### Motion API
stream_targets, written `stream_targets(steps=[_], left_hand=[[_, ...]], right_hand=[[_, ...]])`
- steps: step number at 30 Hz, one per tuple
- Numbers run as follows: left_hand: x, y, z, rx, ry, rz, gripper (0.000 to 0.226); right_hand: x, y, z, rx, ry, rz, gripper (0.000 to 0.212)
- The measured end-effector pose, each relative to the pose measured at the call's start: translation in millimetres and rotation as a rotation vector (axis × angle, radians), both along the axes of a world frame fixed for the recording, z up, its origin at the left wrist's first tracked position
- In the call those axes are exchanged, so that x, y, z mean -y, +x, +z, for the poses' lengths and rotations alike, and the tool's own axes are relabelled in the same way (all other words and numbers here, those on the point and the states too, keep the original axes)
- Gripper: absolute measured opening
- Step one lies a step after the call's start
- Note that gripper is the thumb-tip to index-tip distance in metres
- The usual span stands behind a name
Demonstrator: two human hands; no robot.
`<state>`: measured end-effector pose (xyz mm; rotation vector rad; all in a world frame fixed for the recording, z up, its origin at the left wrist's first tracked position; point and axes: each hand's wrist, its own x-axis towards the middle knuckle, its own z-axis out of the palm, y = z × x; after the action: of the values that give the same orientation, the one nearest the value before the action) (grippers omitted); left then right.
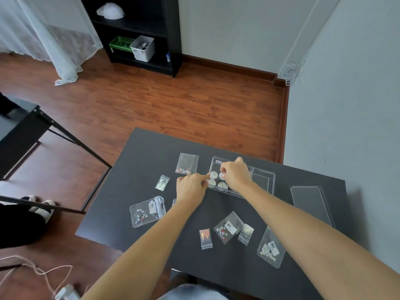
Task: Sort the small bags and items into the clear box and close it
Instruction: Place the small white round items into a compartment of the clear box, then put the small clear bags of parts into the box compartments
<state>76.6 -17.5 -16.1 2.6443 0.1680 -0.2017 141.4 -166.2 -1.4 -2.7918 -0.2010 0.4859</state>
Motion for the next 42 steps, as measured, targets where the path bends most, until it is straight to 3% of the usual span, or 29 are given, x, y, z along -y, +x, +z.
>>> stream_targets(steps=[12,19,24,31,36,42], left_hand=[[4,1,2,0.020,0.131,-0.044,0.030],[1,2,5,-0.022,0.073,-0.044,0.029],[-2,-4,7,-0.006,0.017,-0.106,0.032],[-10,-45,2,-0.020,0.020,-0.257,0.041],[-11,-83,-12,-0.142,0.035,-0.492,0.048],[-3,-108,-22,-0.214,0.128,-0.605,0.058]], right_hand=[[-6,8,-18,0.066,-0.320,0.177,0.017],[3,-2,-12,0.058,-0.149,0.182,0.019],[22,-18,-1,0.113,0.009,0.158,0.042],[50,-61,16,0.163,0.130,0.010,0.029],[69,-110,3,0.053,0.020,-0.098,0.021],[66,-157,-21,-0.120,-0.198,-0.137,0.053]])
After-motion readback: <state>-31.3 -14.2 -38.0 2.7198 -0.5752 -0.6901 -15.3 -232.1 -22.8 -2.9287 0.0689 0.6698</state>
